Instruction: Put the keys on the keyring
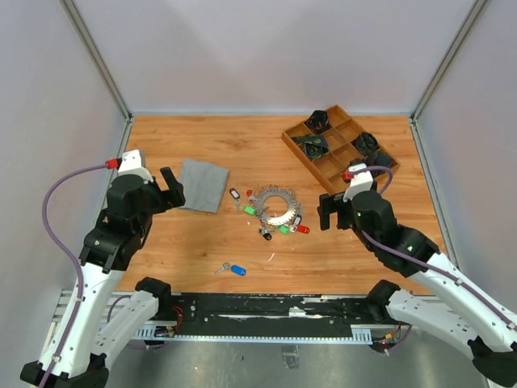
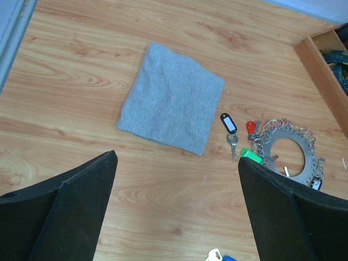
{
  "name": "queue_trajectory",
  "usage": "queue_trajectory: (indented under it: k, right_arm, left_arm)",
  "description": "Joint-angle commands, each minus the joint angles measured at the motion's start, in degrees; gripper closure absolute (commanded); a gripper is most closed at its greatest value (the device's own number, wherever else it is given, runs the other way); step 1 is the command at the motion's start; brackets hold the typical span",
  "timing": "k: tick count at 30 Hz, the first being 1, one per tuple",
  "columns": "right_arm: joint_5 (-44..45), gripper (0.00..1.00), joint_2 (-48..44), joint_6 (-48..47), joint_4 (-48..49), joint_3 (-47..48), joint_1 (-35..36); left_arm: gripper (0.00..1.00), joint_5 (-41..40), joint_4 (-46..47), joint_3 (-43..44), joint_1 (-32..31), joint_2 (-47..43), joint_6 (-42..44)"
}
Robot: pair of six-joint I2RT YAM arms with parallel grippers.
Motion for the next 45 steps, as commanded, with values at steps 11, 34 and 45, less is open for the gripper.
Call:
queue_trajectory:
  k: [11, 34, 45]
  right_arm:
    - [4.6, 0.02, 2.5, 0.3, -3.8, 0.2, 0.3]
    - [-14.6, 0.28, 40.8, 0.2, -2.0, 16.3, -5.9]
    - [-25.9, 0.50, 53.5, -3.0, 4.2, 25.3, -13.6]
  left_arm:
    - [0.00, 0.9, 3.3, -1.5, 0.4, 0.6, -0.5]
    - [0.00, 5.0, 6.7, -5.3, 0.4, 2.1, -2.4]
    - [0.00, 6.8, 7.4, -5.7, 0.4, 3.1, -1.8]
